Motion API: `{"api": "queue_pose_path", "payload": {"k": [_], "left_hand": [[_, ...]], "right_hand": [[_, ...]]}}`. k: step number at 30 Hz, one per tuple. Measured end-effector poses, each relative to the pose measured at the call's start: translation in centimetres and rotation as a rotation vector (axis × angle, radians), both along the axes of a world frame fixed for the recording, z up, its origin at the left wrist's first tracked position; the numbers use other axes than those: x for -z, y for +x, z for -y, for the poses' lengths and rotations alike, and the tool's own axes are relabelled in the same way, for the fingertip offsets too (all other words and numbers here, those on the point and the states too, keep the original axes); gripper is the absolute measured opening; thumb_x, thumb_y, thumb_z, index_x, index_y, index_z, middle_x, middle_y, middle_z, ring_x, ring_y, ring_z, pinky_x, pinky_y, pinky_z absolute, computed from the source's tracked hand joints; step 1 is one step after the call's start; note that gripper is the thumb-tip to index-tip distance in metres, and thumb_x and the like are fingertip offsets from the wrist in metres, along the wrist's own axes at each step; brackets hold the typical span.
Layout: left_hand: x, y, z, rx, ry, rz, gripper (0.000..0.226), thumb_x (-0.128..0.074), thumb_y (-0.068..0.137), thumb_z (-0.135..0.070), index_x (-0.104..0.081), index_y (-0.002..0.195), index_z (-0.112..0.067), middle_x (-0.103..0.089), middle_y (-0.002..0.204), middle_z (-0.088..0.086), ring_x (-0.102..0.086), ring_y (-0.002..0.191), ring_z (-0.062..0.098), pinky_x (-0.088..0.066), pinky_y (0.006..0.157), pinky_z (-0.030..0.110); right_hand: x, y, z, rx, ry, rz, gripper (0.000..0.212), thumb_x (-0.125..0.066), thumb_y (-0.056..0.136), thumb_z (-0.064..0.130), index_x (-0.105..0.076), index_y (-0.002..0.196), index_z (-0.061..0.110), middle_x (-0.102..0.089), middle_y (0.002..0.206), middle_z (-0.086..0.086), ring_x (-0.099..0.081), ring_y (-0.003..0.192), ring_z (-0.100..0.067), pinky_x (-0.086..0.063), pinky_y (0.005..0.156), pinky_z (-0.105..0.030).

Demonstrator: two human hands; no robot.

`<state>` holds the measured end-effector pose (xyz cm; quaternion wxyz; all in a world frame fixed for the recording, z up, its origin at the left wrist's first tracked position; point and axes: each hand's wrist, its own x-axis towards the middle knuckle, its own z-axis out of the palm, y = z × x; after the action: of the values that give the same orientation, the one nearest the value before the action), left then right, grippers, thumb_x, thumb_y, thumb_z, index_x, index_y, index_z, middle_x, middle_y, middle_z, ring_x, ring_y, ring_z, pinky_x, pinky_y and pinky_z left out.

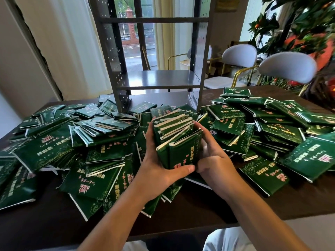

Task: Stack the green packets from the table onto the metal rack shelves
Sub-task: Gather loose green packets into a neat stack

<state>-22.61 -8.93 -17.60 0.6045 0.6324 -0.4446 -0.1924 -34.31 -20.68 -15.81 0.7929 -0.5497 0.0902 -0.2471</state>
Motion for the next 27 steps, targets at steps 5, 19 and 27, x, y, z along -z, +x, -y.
{"api": "queue_pose_path", "payload": {"k": [5, 19, 27], "left_hand": [[-0.4, 0.2, 0.1, -0.165, -0.064, 0.012, 0.110, -0.089, 0.071, -0.007, -0.019, 0.151, -0.033, -0.064, 0.123, -0.026, -0.062, 0.115, -0.004, -0.048, 0.103, 0.027], [-0.9, 0.2, 0.2, -0.326, -0.074, -0.046, 0.113, -0.088, 0.074, -0.023, -0.011, 0.155, -0.038, -0.066, 0.115, -0.028, -0.067, 0.102, -0.003, -0.050, 0.103, 0.045], [-1.3, 0.1, 0.2, -0.288, -0.099, -0.133, 0.122, -0.084, 0.077, -0.015, 0.005, 0.157, -0.041, -0.067, 0.106, -0.034, -0.067, 0.098, -0.007, -0.047, 0.091, 0.024]], "right_hand": [[0.2, -0.1, -0.1, 0.199, -0.278, -0.183, 0.077, -0.050, 0.082, -0.019, -0.053, 0.128, 0.043, -0.065, 0.121, 0.005, -0.066, 0.106, -0.005, -0.055, 0.075, -0.023], [-1.0, -2.6, -1.1, 0.366, -1.323, -0.773, 0.072, -0.054, 0.087, 0.012, -0.038, 0.152, 0.037, -0.063, 0.133, 0.008, -0.063, 0.100, -0.013, -0.050, 0.088, -0.030], [-0.7, -2.1, -0.3, 0.619, -0.526, -0.177, 0.044, -0.055, 0.094, -0.010, -0.075, 0.101, 0.029, -0.075, 0.096, 0.014, -0.068, 0.095, -0.001, -0.053, 0.078, -0.016]]}}
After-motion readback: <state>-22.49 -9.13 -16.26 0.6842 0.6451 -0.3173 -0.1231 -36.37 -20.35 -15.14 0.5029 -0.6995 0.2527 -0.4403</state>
